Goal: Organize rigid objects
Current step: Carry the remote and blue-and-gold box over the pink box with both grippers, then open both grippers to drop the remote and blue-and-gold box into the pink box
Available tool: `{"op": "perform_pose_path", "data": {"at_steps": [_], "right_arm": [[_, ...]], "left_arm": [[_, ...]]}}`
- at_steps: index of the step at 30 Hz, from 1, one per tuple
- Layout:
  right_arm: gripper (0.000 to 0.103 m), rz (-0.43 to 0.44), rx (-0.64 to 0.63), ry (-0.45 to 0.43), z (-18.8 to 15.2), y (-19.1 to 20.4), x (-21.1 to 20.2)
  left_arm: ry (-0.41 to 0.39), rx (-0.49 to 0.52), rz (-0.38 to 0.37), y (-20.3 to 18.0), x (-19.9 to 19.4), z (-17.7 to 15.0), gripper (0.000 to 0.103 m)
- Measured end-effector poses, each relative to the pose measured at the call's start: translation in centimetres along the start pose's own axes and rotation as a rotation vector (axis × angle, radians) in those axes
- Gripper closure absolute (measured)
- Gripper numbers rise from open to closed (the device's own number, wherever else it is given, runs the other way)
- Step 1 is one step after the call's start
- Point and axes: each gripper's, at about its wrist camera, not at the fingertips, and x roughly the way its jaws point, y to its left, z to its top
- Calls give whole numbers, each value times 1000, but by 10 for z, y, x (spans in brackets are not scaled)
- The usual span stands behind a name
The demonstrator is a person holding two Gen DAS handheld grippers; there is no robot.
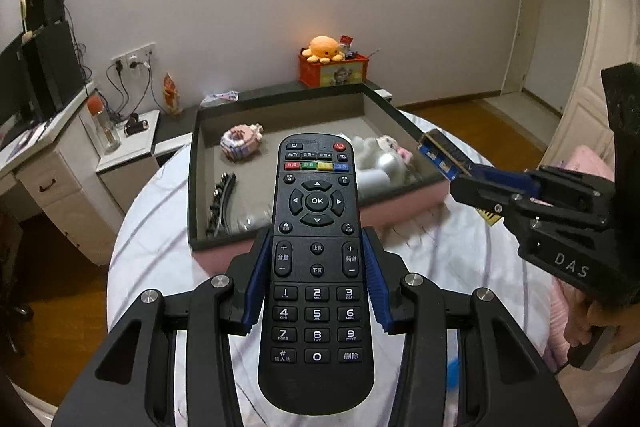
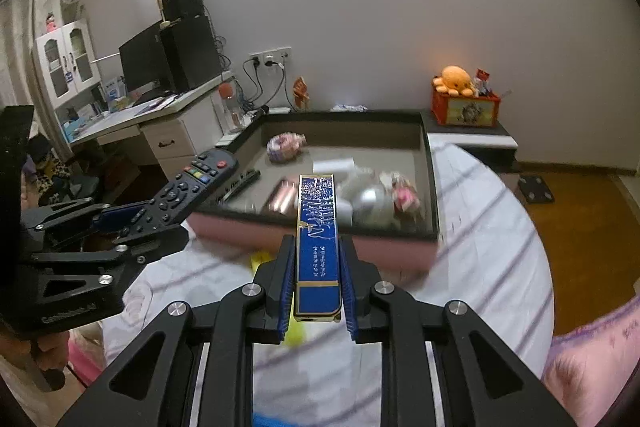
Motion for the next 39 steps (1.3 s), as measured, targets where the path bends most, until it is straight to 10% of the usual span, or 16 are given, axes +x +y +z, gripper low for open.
{"op": "perform_pose_path", "data": {"at_steps": [21, 24, 39], "right_arm": [[79, -3, -8, 120, 48, -33, 112], [42, 45, 22, 118, 49, -36, 109], [41, -19, -3, -4, 34, -27, 21]], "left_arm": [[131, -71, 32, 50, 105, 33, 58], [113, -66, 44, 50, 99, 34, 34], [-50, -8, 113, 11, -4, 17, 2]]}}
